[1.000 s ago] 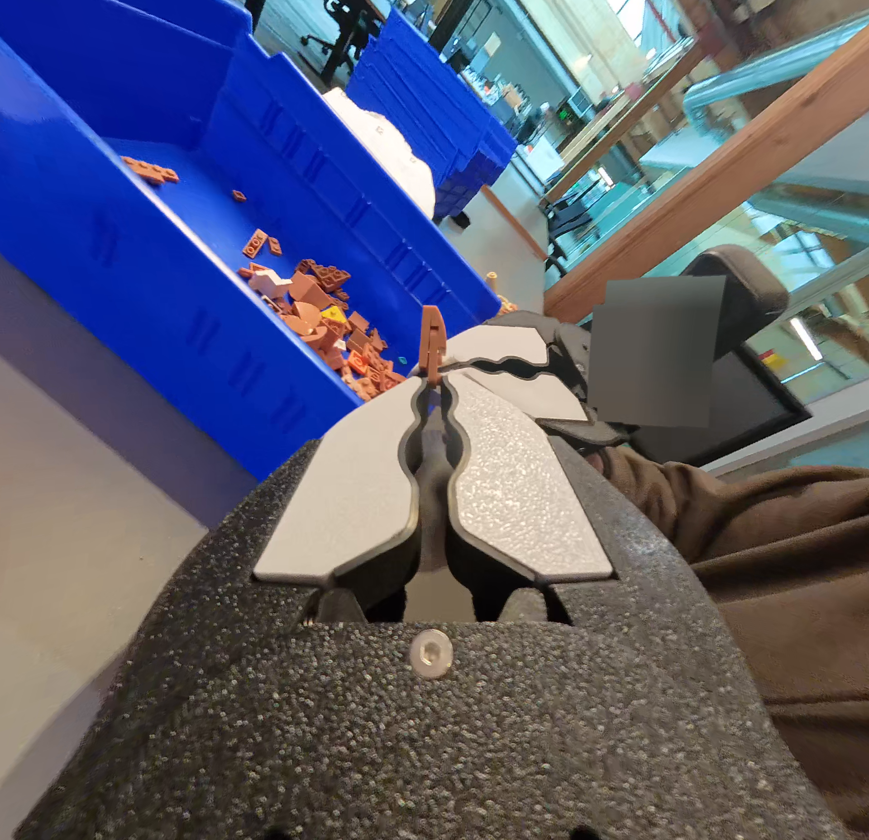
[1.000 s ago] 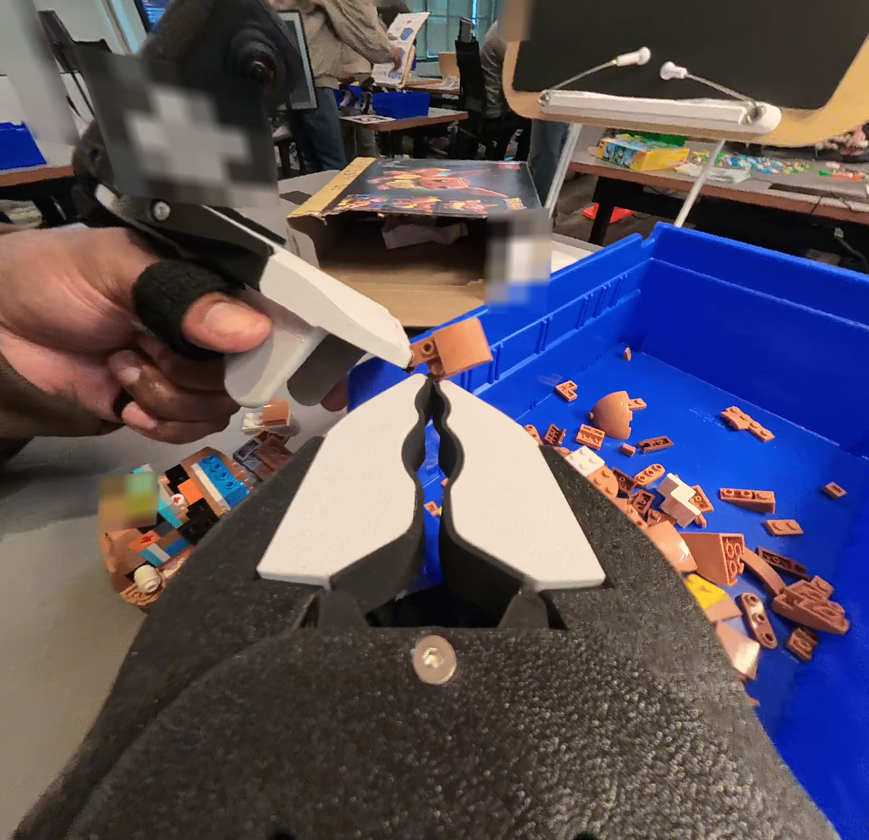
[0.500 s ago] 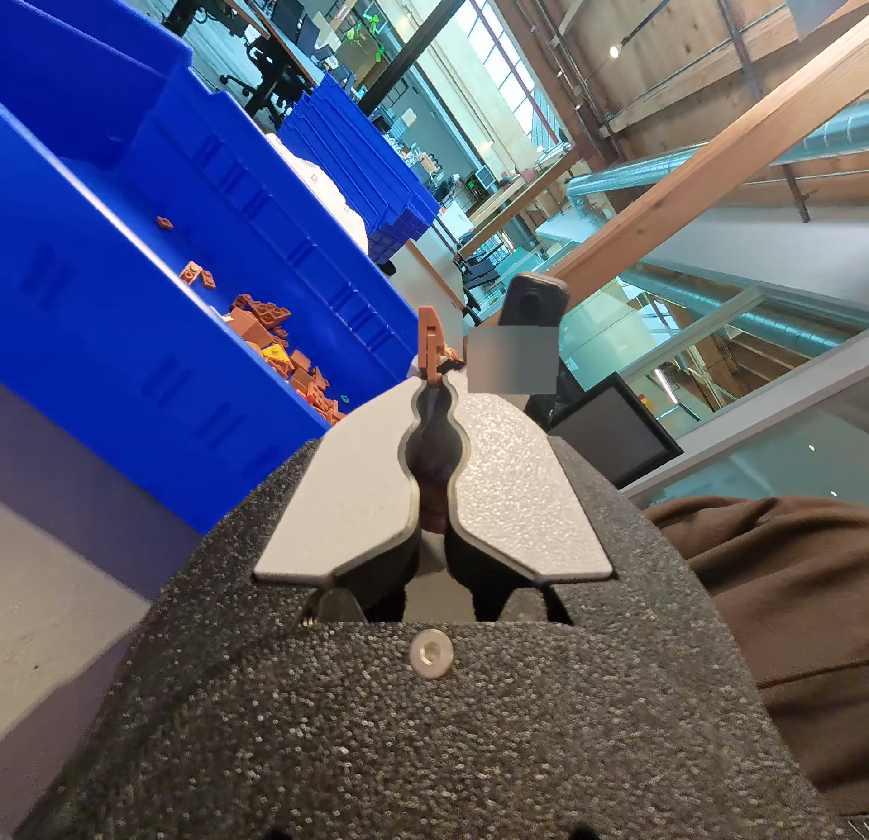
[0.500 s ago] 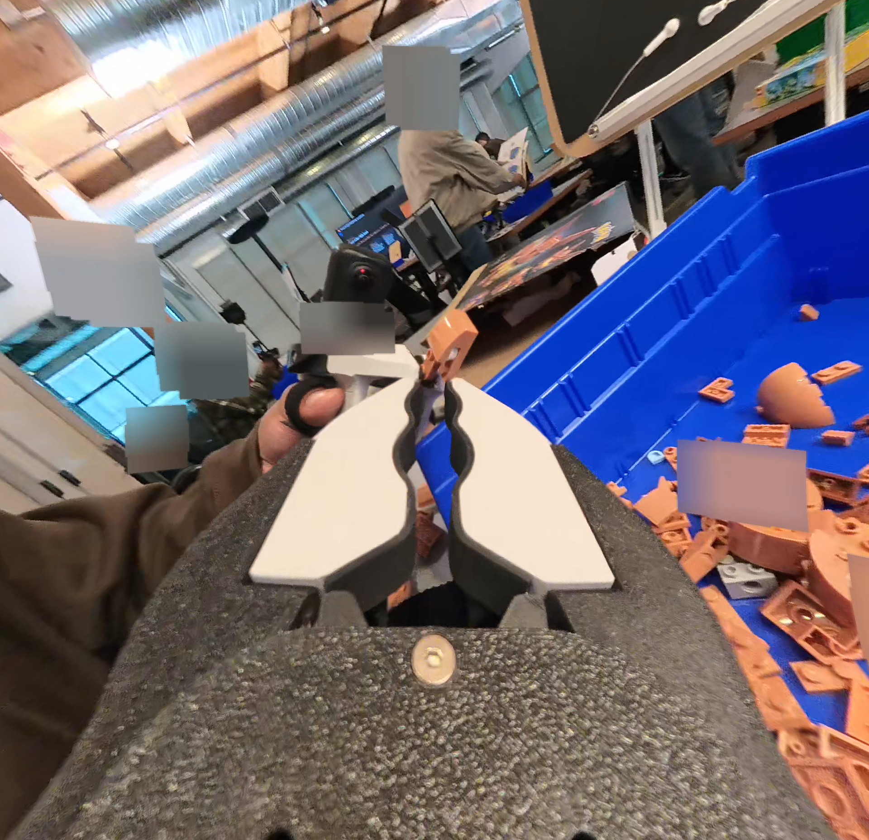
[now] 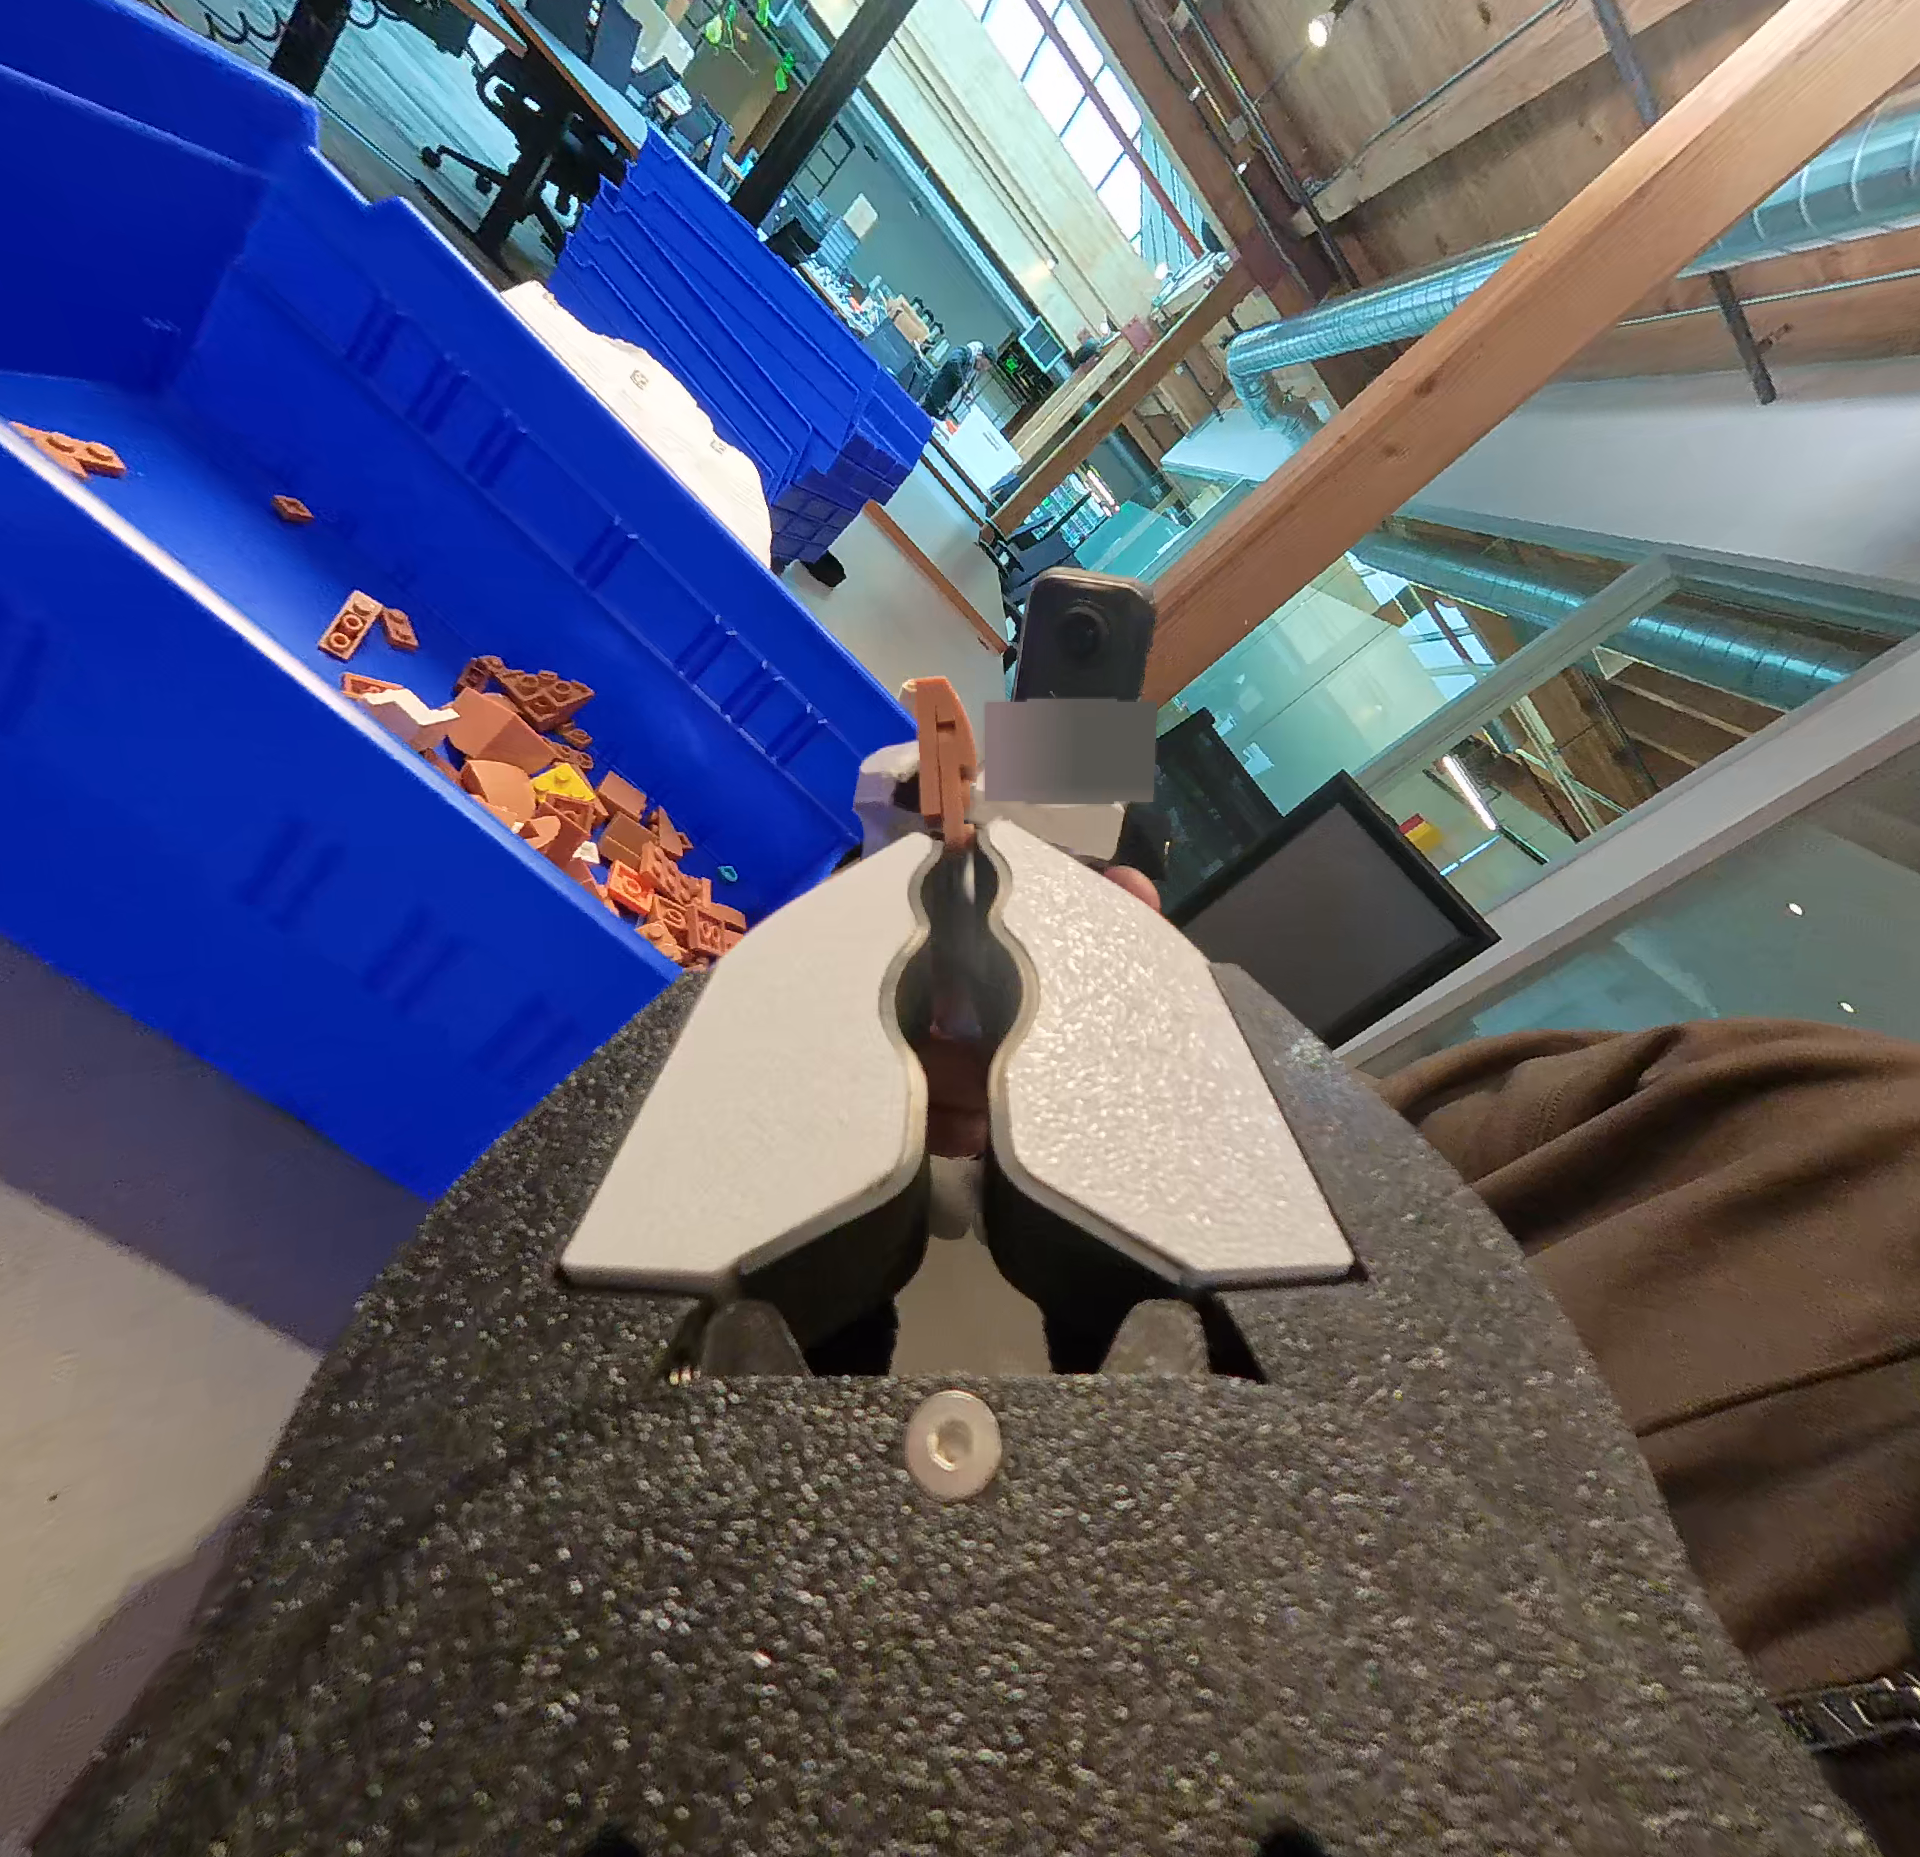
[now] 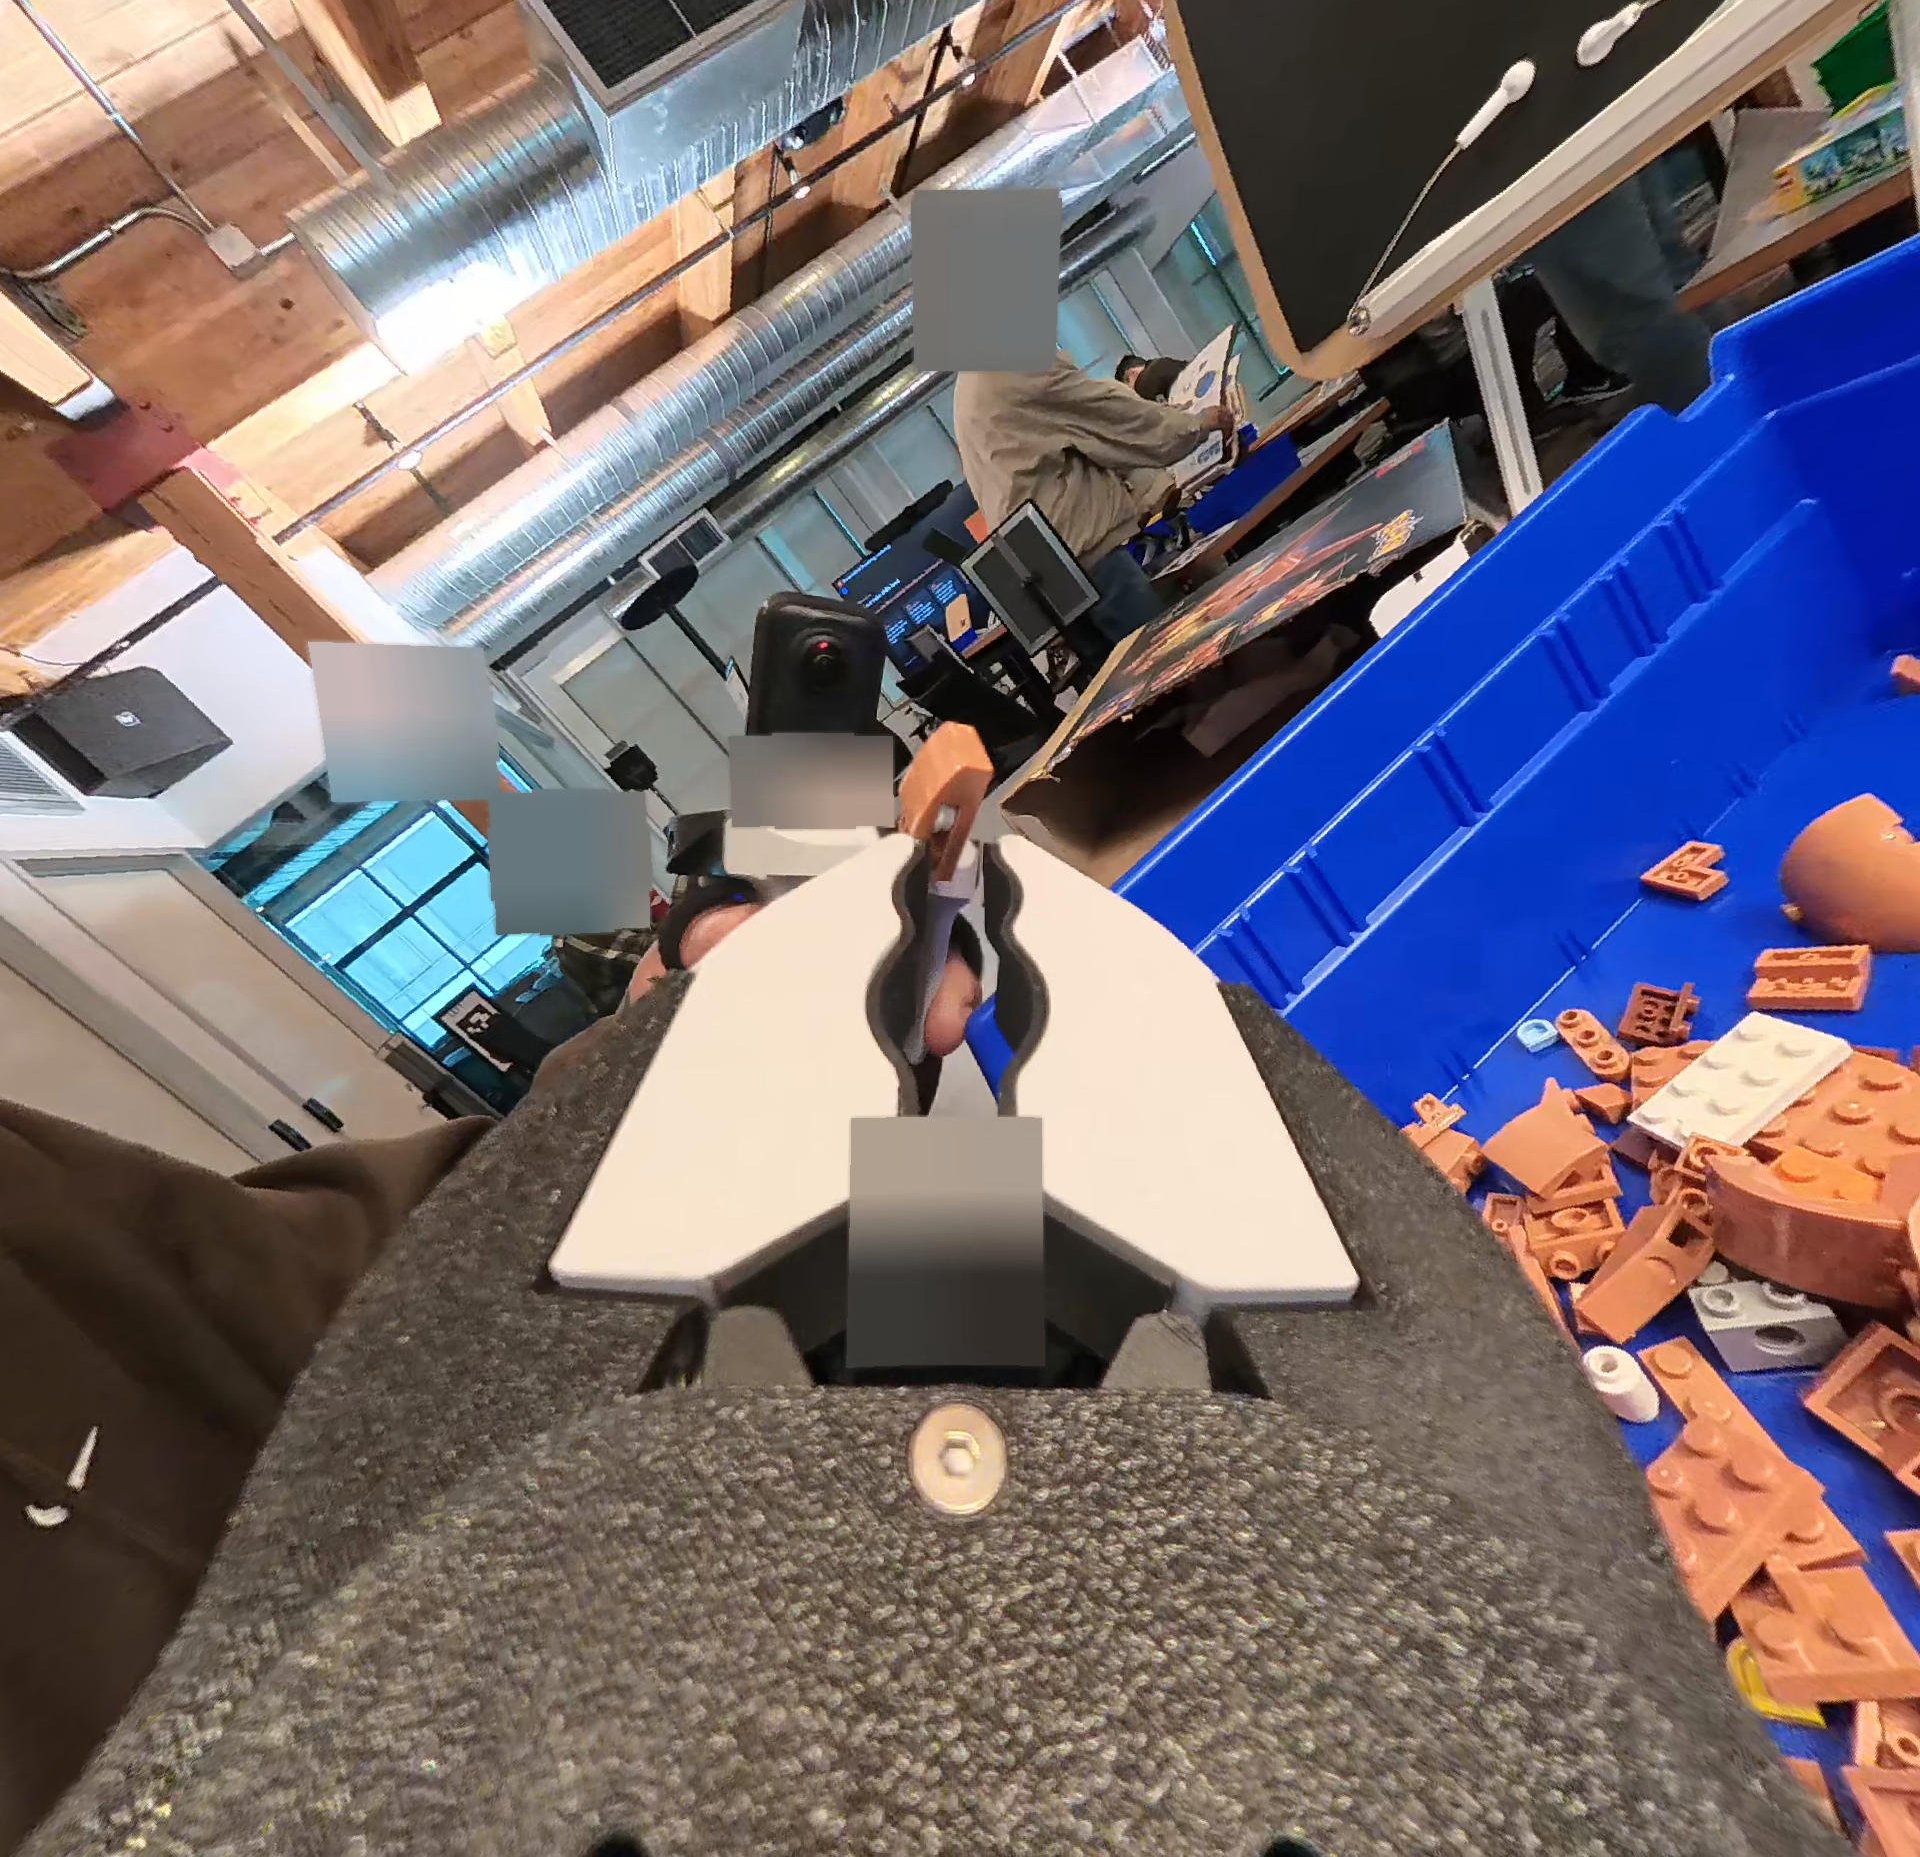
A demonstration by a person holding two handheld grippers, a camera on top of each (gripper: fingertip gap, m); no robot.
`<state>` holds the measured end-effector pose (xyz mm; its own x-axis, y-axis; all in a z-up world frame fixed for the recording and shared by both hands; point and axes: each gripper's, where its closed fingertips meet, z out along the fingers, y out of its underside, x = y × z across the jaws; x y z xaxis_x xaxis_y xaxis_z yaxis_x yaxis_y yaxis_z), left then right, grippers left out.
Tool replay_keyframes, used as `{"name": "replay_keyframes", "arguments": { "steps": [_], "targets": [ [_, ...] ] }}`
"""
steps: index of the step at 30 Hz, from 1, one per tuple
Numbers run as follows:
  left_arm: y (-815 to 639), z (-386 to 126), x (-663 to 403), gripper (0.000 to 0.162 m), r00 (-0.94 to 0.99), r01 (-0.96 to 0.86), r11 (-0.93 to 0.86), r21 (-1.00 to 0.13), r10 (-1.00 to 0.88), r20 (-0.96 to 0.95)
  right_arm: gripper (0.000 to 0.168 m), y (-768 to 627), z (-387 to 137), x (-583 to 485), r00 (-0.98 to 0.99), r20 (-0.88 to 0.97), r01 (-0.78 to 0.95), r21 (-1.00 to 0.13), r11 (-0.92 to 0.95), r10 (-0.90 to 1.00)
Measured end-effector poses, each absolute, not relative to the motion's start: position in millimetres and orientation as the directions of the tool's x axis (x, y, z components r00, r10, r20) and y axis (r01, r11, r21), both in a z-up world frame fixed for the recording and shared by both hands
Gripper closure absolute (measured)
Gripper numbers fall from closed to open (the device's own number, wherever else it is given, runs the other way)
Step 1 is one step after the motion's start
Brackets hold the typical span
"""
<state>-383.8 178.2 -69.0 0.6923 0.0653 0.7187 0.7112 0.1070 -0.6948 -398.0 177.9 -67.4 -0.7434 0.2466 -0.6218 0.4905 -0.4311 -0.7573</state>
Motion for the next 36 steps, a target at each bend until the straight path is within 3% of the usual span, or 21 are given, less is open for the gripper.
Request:
{"name": "replay_keyframes", "arguments": {
  "steps": [17, 24, 31, 36],
  "targets": [
    [177.8, -71.5, -379.5, 0.158, 0.691, 0.718, 0.083, -0.691, 0.039, 0.722, 0.163, 171.6, -67.7, -394.1, -0.762, -0.603, 0.472, -0.766, -0.437, 0.234],
    [174.6, -74.3, -377.0, 0.156, 0.718, 0.695, 0.037, -0.718, -0.004, 0.696, 0.164, 172.4, -64.5, -389.8, -0.819, -0.407, 0.251, -0.888, -0.387, 0.404],
    [166.5, -66.7, -382.4, 0.151, 0.739, 0.673, 0.074, -0.736, -0.043, 0.672, 0.165, 181.3, -53.9, -384.2, -0.824, -0.37, 0.159, -0.878, -0.452, 0.428],
    [166.9, -61.9, -383.8, 0.148, 0.8, 0.596, 0.096, -0.797, 0.001, 0.599, 0.164, 180.5, -47.2, -379.0, -0.829, -0.268, 0.058, -0.914, -0.401, 0.492]
  ]
}}
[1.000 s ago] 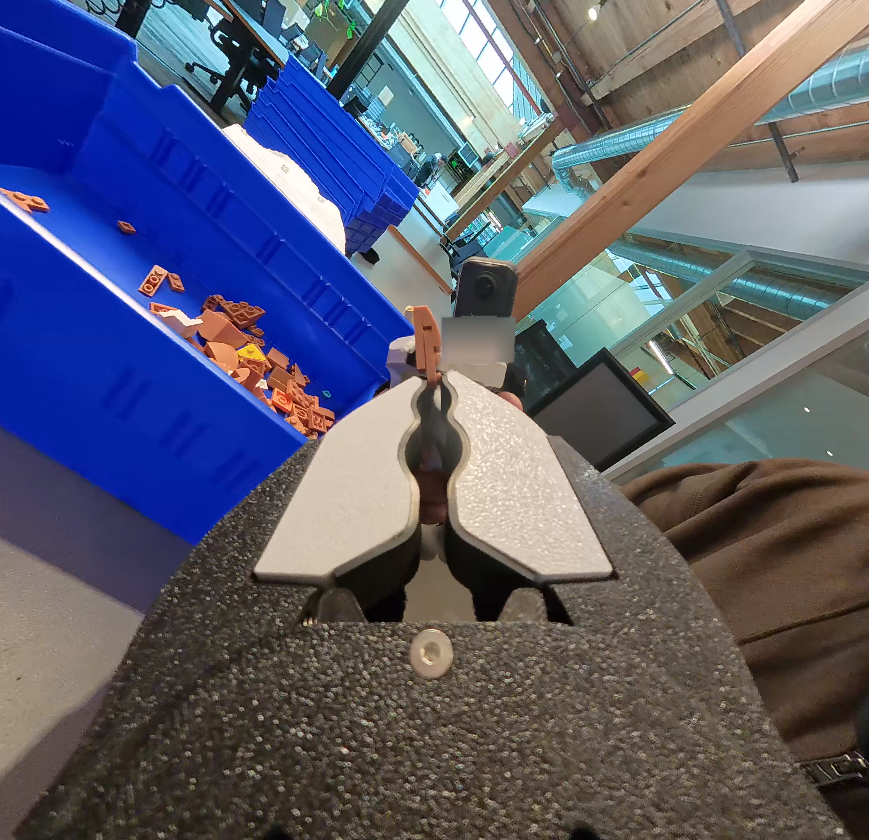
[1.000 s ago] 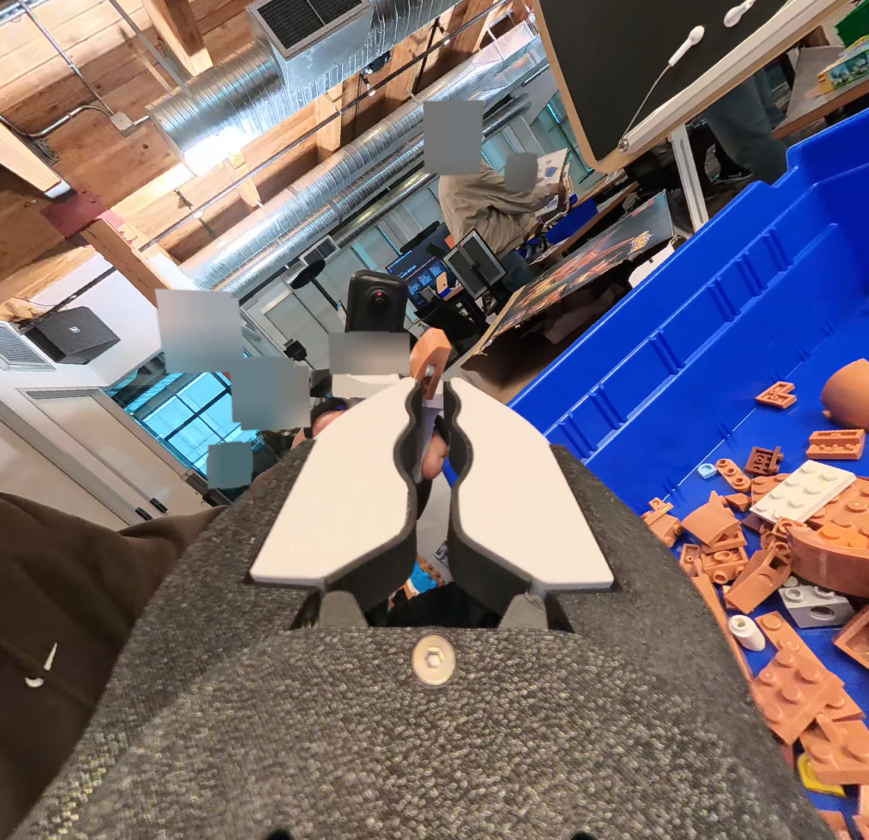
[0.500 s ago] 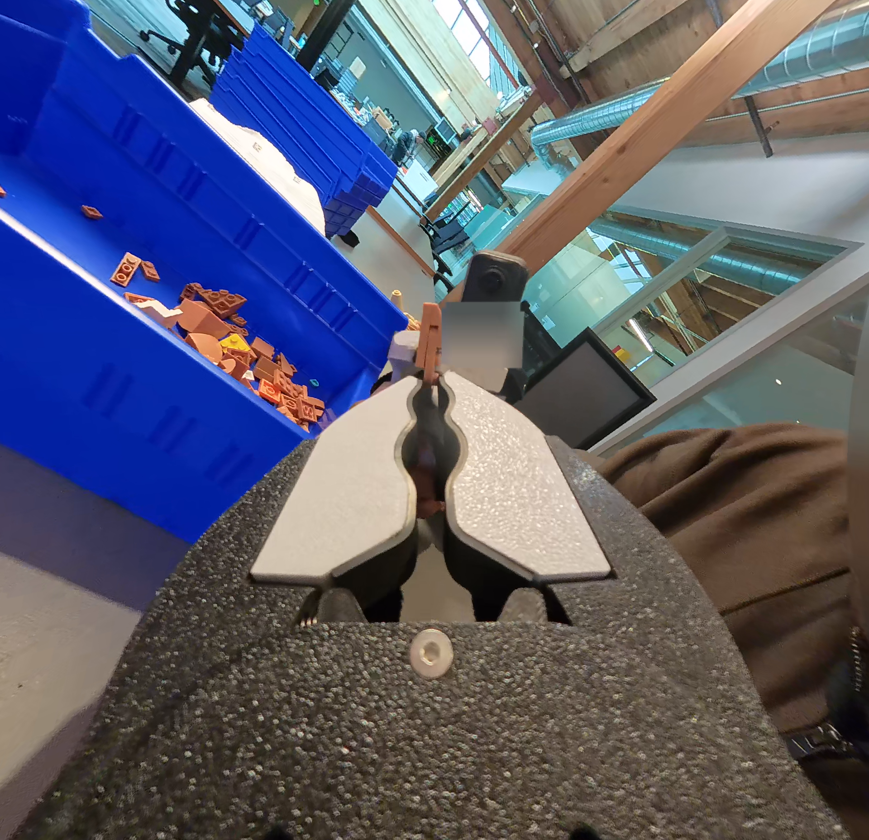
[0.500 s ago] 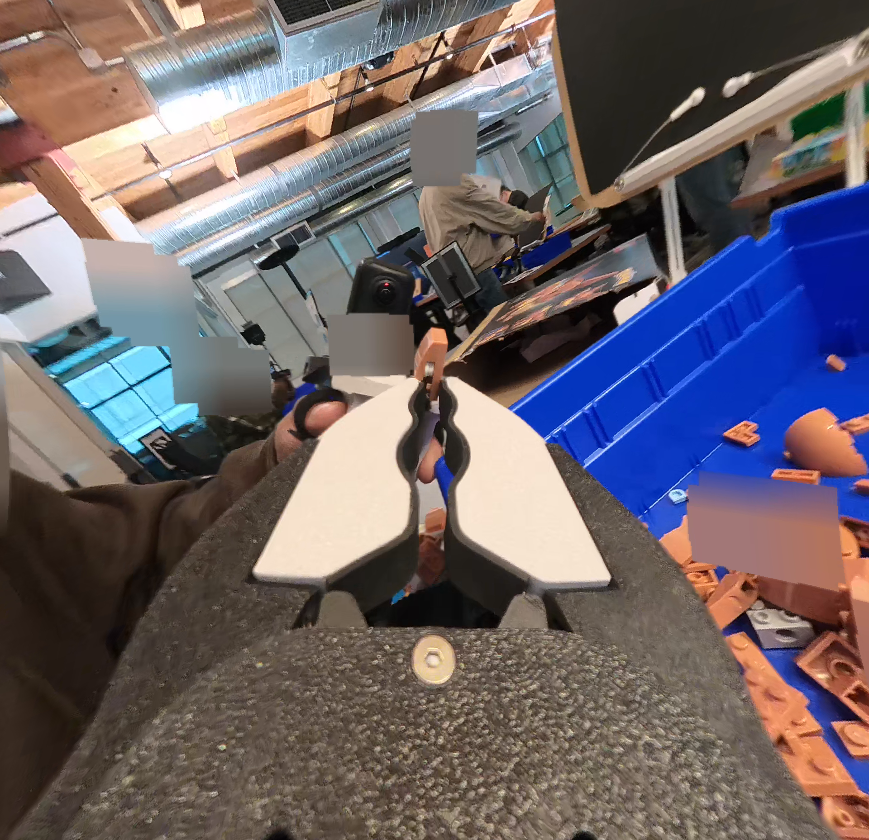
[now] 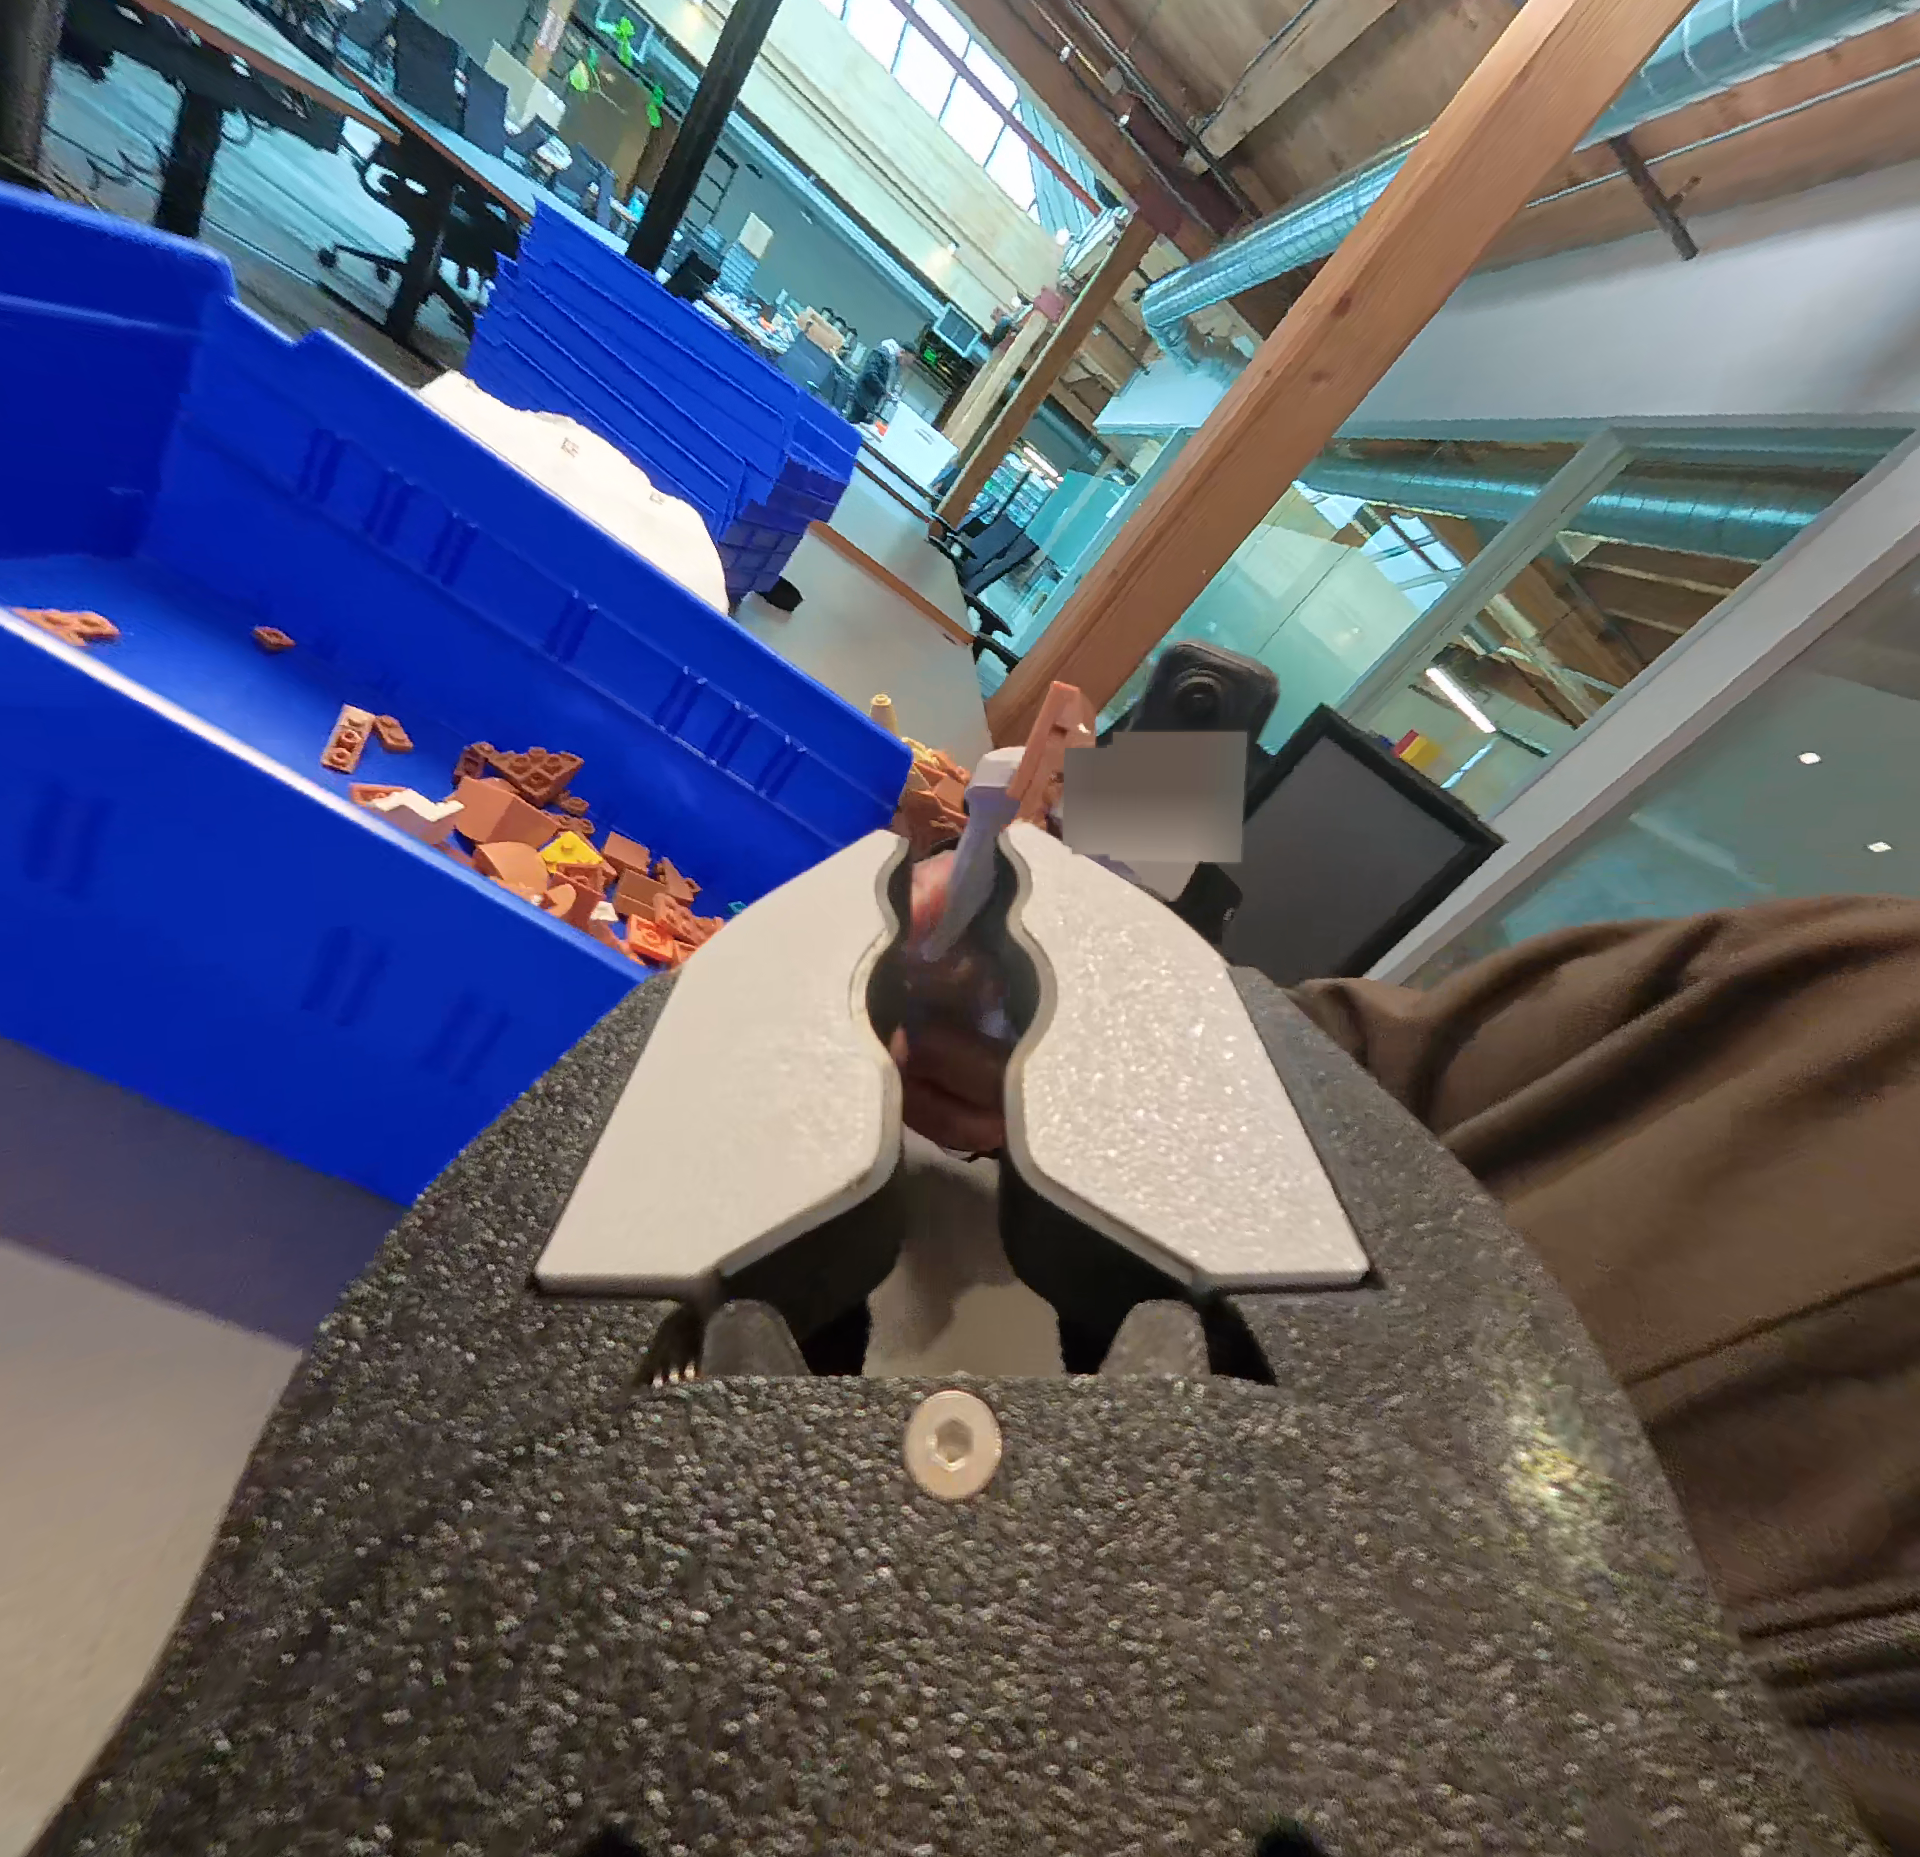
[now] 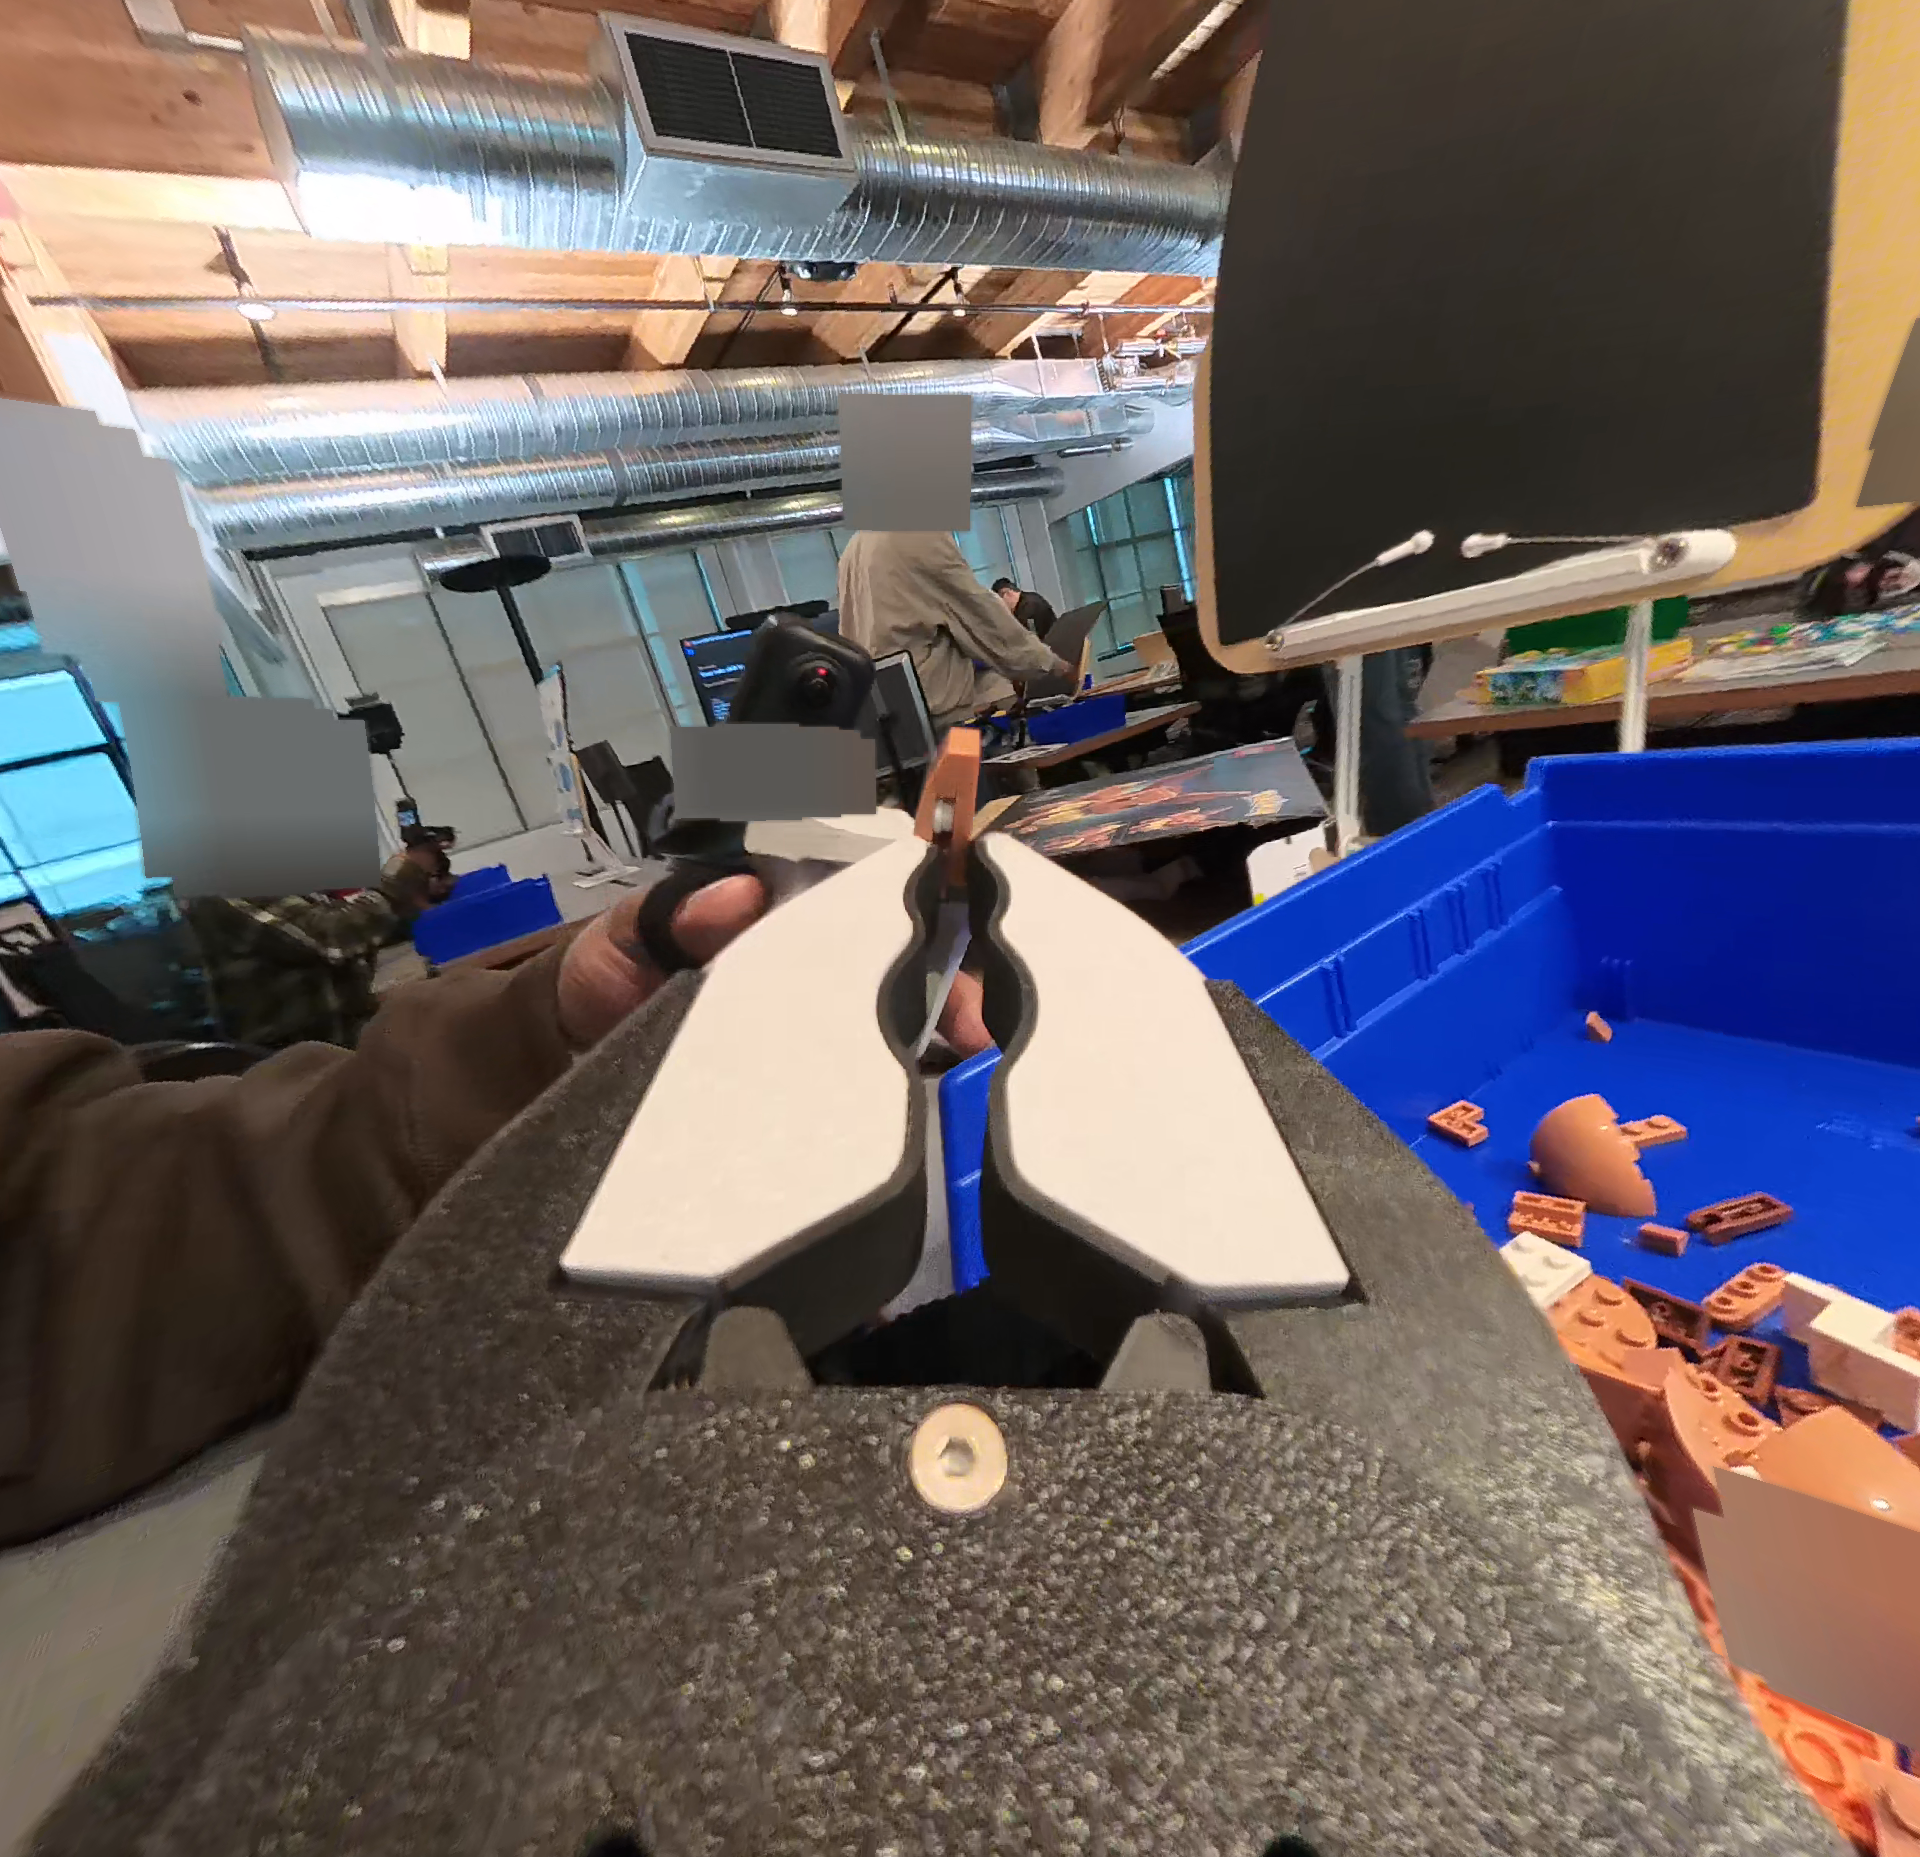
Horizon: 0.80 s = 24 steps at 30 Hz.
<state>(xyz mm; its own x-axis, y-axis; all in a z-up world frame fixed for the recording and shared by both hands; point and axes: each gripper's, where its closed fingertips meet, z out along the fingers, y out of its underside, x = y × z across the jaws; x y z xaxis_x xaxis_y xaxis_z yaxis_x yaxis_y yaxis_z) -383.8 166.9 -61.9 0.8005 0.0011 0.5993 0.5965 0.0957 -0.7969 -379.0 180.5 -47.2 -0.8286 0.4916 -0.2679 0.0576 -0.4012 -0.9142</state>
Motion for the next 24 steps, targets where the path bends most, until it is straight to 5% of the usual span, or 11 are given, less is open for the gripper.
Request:
{"name": "replay_keyframes", "arguments": {
  "steps": [11, 24],
  "targets": [
    [168.1, -50.3, -374.0, 0.144, 0.902, 0.427, 0.098, -0.899, 0.025, 0.431, 0.164, 179.7, -37.2, -372.1, -0.848, -0.243, 0.025, -0.905, -0.424, 0.471],
    [177.5, -53.7, -367.5, 0.141, 0.873, 0.488, 0.14, -0.862, -0.078, 0.481, 0.164, 179.8, -41.5, -373.2, -0.858, -0.346, 0.118, -0.853, -0.508, 0.381]
  ]
}}
